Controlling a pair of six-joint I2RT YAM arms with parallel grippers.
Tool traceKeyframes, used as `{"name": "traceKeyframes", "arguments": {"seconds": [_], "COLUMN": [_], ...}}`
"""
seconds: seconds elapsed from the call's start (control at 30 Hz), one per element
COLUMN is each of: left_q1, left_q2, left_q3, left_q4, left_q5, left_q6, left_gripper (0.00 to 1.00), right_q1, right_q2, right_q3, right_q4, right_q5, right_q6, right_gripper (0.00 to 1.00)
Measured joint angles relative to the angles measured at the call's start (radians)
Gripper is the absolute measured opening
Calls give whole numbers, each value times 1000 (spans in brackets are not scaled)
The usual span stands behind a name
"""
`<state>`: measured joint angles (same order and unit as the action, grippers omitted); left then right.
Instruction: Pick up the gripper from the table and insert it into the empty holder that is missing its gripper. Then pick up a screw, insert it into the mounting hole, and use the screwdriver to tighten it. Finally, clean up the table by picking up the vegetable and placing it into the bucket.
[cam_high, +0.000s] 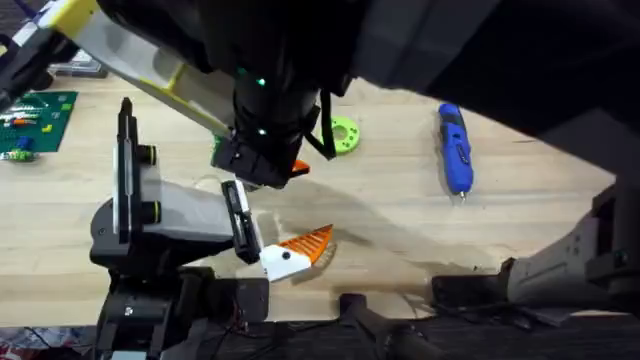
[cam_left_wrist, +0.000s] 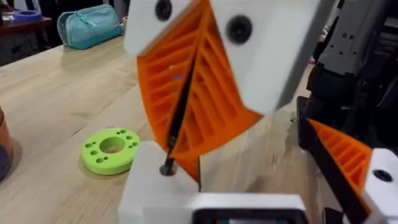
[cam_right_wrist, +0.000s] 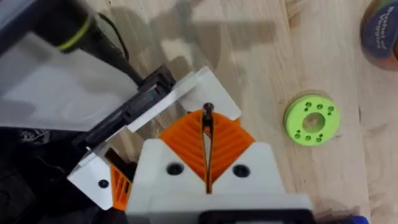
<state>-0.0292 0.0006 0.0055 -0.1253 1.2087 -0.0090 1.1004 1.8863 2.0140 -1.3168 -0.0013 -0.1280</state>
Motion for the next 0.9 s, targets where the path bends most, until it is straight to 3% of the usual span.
{"name": "traceKeyframes", "arguments": {"seconds": [0.9], "left_q1": [0], "left_q2": [0], "left_q3": [0], "left_q4": [0], "left_q5": [0], "left_q6": [0], "left_gripper": [986], "right_q1": [4], "right_q2": [-30], "right_q3": [0], "right_q4": [-13], "right_q5": [0], "right_q6": [0], "right_gripper": [14]}}
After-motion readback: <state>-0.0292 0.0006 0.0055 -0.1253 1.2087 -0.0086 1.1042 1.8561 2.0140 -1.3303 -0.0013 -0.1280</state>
